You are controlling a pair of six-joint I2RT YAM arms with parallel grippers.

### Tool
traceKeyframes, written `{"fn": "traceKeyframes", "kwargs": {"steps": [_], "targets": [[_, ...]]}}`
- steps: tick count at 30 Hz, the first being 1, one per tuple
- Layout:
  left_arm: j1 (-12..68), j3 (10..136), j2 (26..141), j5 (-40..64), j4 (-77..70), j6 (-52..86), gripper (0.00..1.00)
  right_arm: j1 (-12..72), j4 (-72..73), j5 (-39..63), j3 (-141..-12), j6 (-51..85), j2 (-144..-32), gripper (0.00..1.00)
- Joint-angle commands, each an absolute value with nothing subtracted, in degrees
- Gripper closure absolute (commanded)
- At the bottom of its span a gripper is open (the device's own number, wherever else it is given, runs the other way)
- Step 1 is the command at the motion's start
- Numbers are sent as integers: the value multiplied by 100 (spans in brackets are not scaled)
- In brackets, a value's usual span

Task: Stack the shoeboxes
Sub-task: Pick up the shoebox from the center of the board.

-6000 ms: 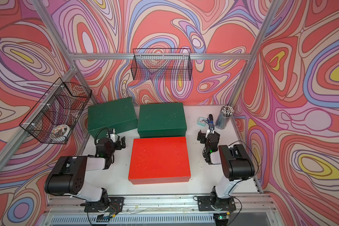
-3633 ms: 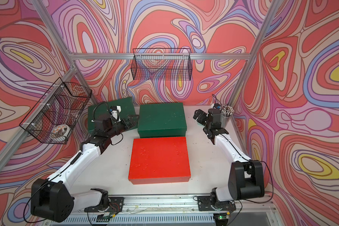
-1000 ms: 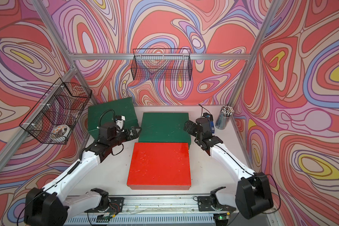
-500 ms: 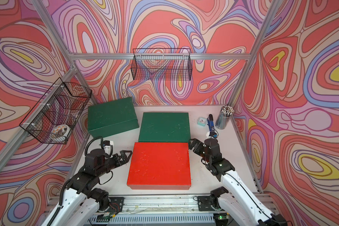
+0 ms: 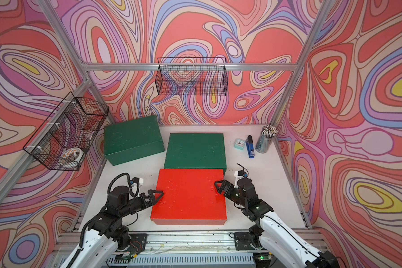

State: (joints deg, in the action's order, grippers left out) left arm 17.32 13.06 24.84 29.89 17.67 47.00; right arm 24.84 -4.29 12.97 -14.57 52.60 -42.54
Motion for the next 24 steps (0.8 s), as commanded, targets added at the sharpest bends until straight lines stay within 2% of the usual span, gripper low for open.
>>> {"fn": "traceKeyframes", "kwargs": {"steps": [1, 11, 24], "targets": [[1759, 1173, 2776, 3384, 765, 4930, 0, 2568, 0, 1352, -1337, 5439, -4322, 2], [1759, 1143, 3992, 3679, -114, 4965, 0, 3050, 392, 1009, -1342, 5655, -4690, 2], [1765, 1194, 3634, 3744, 201, 5192, 0, 3505, 174, 686, -1692, 5730, -4957, 2]]}}
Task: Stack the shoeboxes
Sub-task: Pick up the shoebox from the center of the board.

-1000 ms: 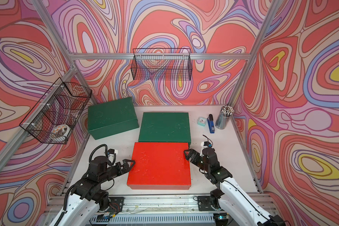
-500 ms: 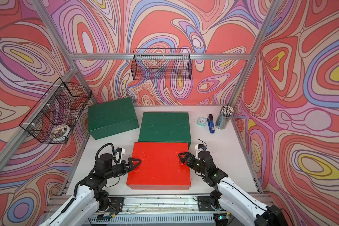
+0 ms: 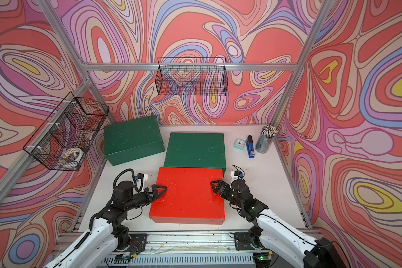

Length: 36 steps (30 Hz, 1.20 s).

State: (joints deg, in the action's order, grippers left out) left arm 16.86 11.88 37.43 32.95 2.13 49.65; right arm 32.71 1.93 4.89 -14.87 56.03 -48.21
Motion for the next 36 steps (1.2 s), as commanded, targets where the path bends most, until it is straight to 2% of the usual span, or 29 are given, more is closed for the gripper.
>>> {"fn": "traceKeyframes", "kwargs": {"steps": [1, 19, 26, 36], "targets": [[1772, 1211, 3587, 3776, 261, 5211, 0, 3544, 72, 646, -1765, 5756, -5010, 2], [1802, 1713, 2319, 3884, 1820, 5458, 0, 4209, -529, 308, -2432, 5755, -5160, 2], [1811, 2351, 1931, 3693, 2626, 5379, 0, 4534, -673, 171, -2812, 5710, -5262, 2], [1814, 3355, 2071, 3709, 2795, 5390, 0, 4999, -949, -111, -3578, 5540, -5438, 2]]}}
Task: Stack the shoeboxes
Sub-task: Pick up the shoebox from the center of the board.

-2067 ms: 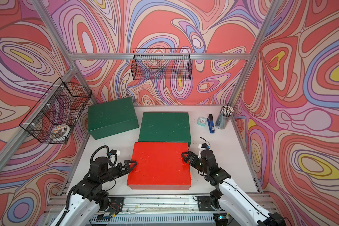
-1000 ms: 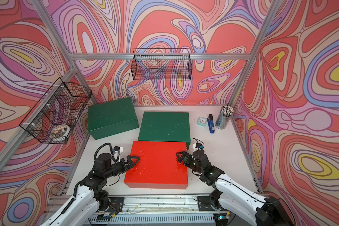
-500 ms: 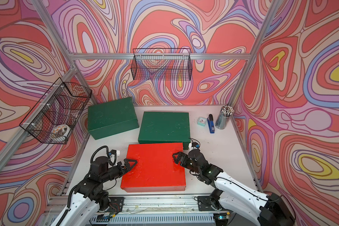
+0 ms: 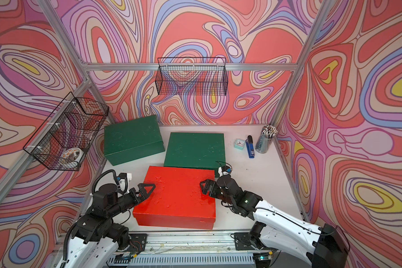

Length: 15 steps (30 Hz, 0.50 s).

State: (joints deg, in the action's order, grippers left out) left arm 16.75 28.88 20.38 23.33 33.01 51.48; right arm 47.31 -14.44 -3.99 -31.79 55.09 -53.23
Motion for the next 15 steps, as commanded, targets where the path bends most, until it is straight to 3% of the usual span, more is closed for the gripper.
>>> {"fn": "traceKeyframes", "kwargs": {"steps": [1, 15], "targets": [[1812, 3455, 2111, 3702, 2810, 5381, 0, 5043, -972, -139, -3652, 5517, -5464, 2], [1834, 4289, 2784, 3662, 2114, 5662, 0, 5388, -1405, -473, -5381, 4985, -6281, 2]]}}
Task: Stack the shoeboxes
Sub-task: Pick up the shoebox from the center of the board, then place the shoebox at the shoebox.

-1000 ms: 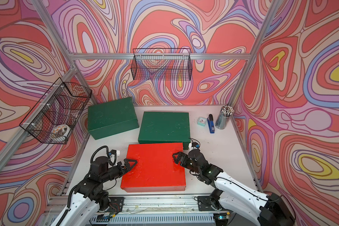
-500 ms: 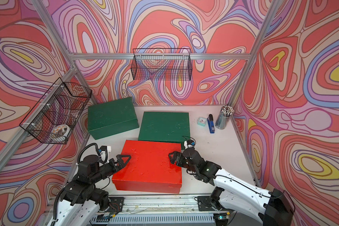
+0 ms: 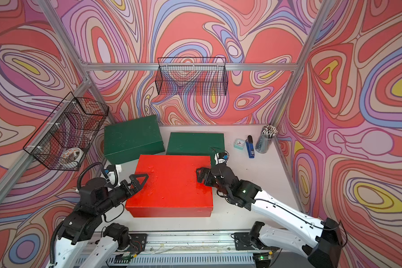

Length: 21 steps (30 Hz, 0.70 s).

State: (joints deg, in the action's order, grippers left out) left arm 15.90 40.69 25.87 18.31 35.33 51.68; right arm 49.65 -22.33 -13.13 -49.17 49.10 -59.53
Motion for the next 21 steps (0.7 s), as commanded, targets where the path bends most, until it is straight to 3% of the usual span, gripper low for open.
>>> {"fn": "traceKeyframes", "kwargs": {"steps": [1, 11, 21], "targets": [[1845, 4287, 2877, 3665, 1975, 5705, 0, 5386, -1425, -515, -5505, 4943, -6365, 2], [2741, 5063, 4433, 3065, 1147, 5572, 0, 5291, -1971, -743, -6996, 4283, -7231, 2], [3261, 6496, 6400, 2811, 958, 5201, 0, 3967, -1865, 132, -7148, 4322, -7602, 2]]}}
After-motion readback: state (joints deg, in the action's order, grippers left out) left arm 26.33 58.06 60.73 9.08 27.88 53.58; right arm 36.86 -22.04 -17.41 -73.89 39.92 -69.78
